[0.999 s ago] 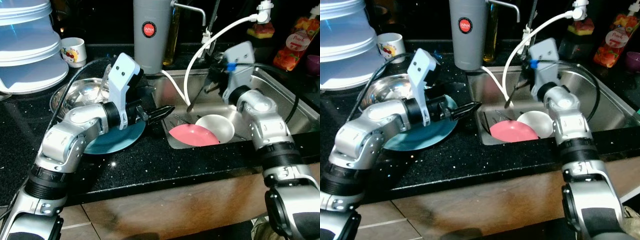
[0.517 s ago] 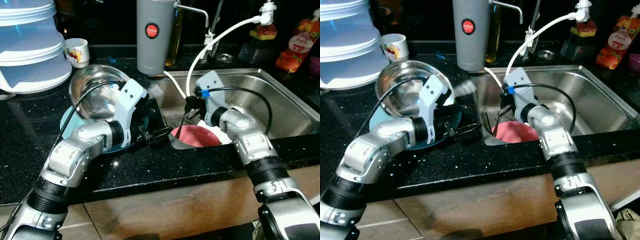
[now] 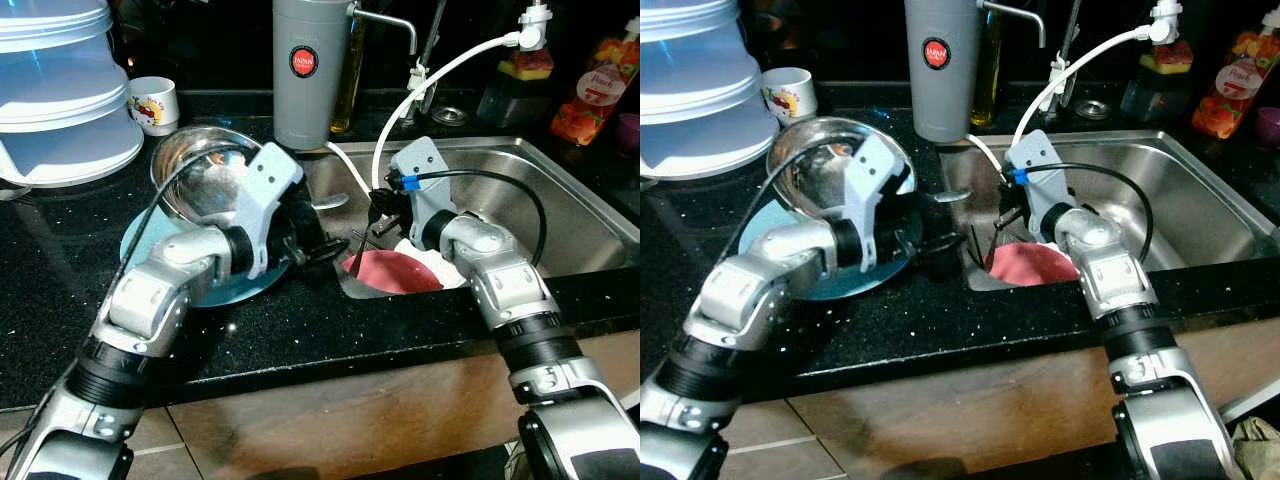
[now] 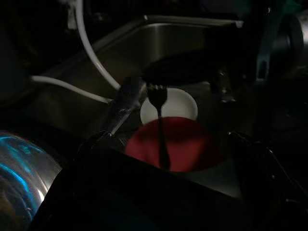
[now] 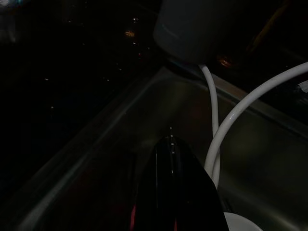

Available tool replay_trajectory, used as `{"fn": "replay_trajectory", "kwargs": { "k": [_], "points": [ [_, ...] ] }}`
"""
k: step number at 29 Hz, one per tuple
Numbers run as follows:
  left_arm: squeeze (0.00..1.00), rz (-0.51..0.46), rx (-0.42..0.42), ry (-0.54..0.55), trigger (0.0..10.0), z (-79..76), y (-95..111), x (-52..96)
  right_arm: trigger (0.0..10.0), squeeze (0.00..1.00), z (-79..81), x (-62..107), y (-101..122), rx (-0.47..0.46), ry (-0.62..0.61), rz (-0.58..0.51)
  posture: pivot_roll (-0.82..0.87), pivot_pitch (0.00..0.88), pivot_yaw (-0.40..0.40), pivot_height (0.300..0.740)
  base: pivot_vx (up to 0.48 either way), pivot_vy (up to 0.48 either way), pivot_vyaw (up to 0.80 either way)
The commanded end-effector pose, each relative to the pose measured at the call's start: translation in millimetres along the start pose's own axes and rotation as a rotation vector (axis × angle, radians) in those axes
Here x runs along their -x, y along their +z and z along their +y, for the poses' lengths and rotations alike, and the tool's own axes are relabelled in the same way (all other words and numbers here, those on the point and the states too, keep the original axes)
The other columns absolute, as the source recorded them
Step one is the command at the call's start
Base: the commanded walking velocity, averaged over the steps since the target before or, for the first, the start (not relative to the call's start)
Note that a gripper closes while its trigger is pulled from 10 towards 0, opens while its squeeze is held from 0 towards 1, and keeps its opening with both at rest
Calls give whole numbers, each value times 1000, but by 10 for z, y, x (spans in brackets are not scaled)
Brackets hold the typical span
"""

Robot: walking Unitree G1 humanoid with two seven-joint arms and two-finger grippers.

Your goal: Kitchen organization

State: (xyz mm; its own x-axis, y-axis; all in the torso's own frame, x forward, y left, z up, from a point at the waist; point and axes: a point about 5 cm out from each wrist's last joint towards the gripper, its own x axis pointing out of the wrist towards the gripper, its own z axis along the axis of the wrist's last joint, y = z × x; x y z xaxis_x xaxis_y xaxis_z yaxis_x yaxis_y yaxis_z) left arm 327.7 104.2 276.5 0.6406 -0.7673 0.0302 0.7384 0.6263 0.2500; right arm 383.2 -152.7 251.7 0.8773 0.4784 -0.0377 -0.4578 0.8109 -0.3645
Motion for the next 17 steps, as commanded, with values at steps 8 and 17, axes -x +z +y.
{"fn": "replay_trajectory", "kwargs": {
  "k": [8, 17],
  "points": [
    [0, -56, -55, 61, 10000, 185, 191, 46, 0, 0, -56, 18, 74, 14, -11, -6, 37, 73, -68, 740, 0, 0, 0],
    [0, -201, -51, -68, 10000, 53, 468, -89, 0, 0, -83, 32, 77, 17, -15, -1, 34, 80, -68, 740, 0, 0, 0]
  ]
}}
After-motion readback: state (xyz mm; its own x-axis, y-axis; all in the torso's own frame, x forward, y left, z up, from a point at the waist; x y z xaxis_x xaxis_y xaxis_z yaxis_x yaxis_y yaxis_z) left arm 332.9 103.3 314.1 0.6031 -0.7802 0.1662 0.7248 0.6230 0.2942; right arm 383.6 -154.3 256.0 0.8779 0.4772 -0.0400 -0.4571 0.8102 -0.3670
